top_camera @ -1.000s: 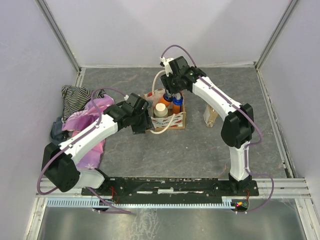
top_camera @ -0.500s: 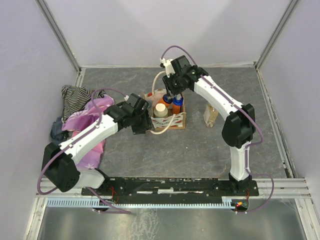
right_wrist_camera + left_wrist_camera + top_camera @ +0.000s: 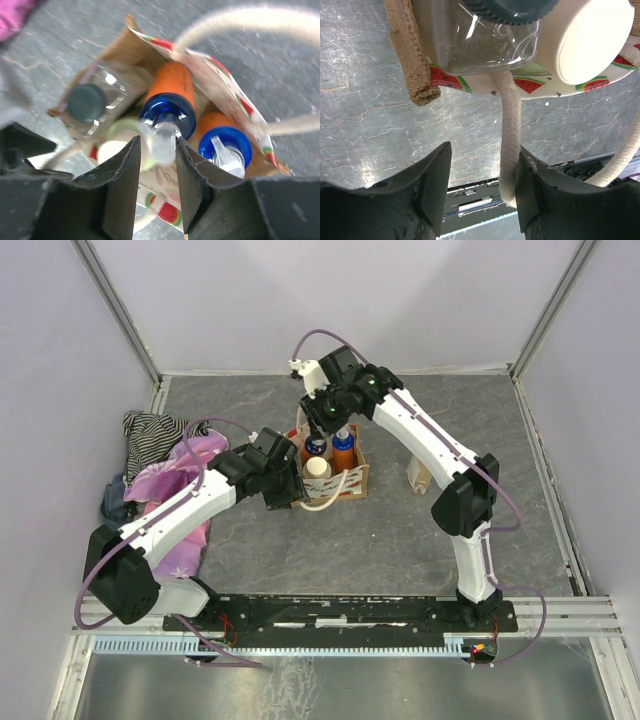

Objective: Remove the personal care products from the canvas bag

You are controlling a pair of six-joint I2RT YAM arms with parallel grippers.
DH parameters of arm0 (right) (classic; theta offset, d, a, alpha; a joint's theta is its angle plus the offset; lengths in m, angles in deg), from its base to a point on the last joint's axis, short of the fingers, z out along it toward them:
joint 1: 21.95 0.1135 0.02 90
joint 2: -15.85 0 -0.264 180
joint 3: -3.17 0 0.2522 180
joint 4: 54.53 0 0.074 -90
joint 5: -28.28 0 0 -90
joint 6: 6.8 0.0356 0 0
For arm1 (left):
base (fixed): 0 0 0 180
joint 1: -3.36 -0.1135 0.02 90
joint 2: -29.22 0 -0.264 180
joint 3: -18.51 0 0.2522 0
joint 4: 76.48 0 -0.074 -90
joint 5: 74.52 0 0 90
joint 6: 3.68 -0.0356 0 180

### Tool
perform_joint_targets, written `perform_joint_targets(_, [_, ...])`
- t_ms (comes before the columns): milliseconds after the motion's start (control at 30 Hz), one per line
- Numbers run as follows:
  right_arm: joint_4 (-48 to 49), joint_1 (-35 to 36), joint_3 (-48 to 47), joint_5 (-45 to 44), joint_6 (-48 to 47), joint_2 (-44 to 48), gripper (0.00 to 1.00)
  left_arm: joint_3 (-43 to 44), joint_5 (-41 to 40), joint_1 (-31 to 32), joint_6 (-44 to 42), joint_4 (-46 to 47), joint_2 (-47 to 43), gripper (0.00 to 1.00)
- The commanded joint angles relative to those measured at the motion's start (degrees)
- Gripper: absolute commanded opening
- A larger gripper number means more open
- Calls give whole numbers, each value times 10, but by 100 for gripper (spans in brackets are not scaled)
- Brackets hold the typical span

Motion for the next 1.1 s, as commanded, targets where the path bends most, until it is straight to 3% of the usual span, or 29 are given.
perform_joint_targets(0, [-22,32,-87,49,-12,-21,14,-1,5,2,14,15,-14,57])
perform_joint_targets(300, [-19,39,-68,8,-14,-22,10,-3,1,2,12,12,-17,57])
perform_joint_targets(367, [-22,39,-68,-6,-16,-21,19,0,4,2,12,12,-14,57])
perform_joint_targets(467, [-2,39,-44,-23,-14,-9,43,2,5,2,13,13,-13,57])
perform_joint_targets(567, [32,38,-9,-37,-7,8,59,1,5,2,14,12,-15,57])
perform_joint_targets(633, [39,38,-4,-47,-4,3,64,1,5,2,14,12,-16,57])
perform_joint_targets(1067, [93,38,-16,-85,10,-50,65,9,-3,2,10,-1,-19,57])
